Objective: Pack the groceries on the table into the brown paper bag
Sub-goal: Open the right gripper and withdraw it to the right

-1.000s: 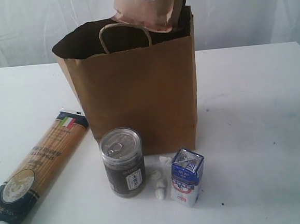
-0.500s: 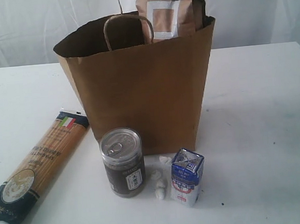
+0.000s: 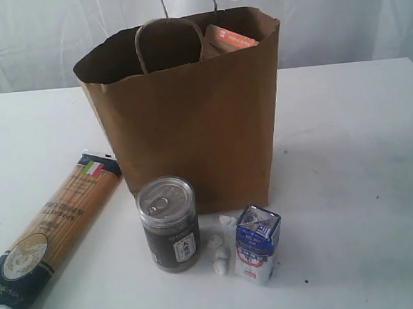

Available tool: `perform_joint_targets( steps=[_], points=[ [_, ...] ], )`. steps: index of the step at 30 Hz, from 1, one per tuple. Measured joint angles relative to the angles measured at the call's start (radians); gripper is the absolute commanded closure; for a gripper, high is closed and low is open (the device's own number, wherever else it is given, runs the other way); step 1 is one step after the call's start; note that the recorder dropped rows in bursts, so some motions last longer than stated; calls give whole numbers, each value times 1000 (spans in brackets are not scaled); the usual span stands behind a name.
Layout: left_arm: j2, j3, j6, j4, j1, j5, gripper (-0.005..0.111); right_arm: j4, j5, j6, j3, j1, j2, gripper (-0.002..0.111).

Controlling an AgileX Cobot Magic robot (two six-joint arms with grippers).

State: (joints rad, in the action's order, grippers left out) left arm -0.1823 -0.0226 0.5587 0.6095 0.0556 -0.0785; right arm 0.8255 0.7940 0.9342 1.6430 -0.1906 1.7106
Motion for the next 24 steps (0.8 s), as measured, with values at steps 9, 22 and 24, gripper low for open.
perform_joint_targets(
  steps=[9,22,24],
  points=[
    [0,0,0,0,0,0,107,0,0,-14,0,0,0,60],
    [0,0,0,0,0,0,107,-143,-2,-144,0,0,-152,100],
    [0,0,0,0,0,0,107,-245,14,-190,0,0,-183,108]
  ],
)
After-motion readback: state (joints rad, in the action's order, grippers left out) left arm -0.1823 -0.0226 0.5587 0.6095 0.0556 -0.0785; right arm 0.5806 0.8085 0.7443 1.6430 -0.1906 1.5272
